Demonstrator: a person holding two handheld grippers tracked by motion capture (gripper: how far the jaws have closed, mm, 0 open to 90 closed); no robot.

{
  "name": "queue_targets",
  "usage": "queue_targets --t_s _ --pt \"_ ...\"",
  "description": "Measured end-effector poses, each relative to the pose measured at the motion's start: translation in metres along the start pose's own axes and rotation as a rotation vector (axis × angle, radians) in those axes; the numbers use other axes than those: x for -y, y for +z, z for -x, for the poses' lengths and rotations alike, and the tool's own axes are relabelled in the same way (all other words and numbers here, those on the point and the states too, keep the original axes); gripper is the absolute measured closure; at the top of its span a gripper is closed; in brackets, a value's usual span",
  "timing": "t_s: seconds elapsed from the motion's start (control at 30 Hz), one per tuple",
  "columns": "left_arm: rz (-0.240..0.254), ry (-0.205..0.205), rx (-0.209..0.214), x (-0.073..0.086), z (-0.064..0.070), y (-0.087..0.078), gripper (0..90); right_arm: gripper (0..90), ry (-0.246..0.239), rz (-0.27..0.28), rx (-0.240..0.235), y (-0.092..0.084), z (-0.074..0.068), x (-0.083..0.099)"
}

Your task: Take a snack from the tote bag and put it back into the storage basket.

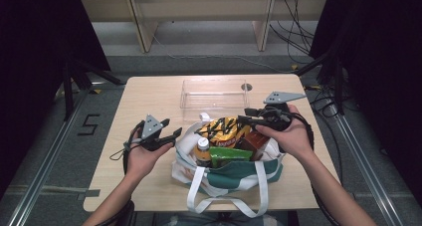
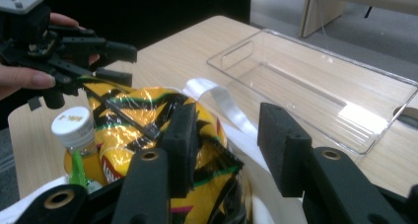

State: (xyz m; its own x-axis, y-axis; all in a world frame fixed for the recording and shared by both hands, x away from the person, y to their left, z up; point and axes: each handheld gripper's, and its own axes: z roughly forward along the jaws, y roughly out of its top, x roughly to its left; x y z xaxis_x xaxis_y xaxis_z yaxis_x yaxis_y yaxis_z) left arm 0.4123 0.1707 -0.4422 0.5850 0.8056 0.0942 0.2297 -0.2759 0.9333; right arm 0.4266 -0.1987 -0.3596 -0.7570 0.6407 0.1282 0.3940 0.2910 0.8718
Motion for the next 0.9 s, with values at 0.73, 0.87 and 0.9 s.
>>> queue_targets --t_s 0.73,0.87,0.9 --pt "-0.003 0.006 0.005 -0.0006 0.0020 0.0015 42.6 83.6 0.035 -0.163 -0.064 0.0014 0.0035 -0.0053" --pt "0.002 0.008 0.011 -0.0004 0.0022 0.0023 42.6 88.1 0.028 -0.161 -0.069 0.0016 0.0036 -0.0055" --pt "-0.004 0.007 0.005 -0.0004 0.0025 0.0019 42.6 89.4 0.061 -0.174 -0.085 0.0012 0.0010 -0.0058"
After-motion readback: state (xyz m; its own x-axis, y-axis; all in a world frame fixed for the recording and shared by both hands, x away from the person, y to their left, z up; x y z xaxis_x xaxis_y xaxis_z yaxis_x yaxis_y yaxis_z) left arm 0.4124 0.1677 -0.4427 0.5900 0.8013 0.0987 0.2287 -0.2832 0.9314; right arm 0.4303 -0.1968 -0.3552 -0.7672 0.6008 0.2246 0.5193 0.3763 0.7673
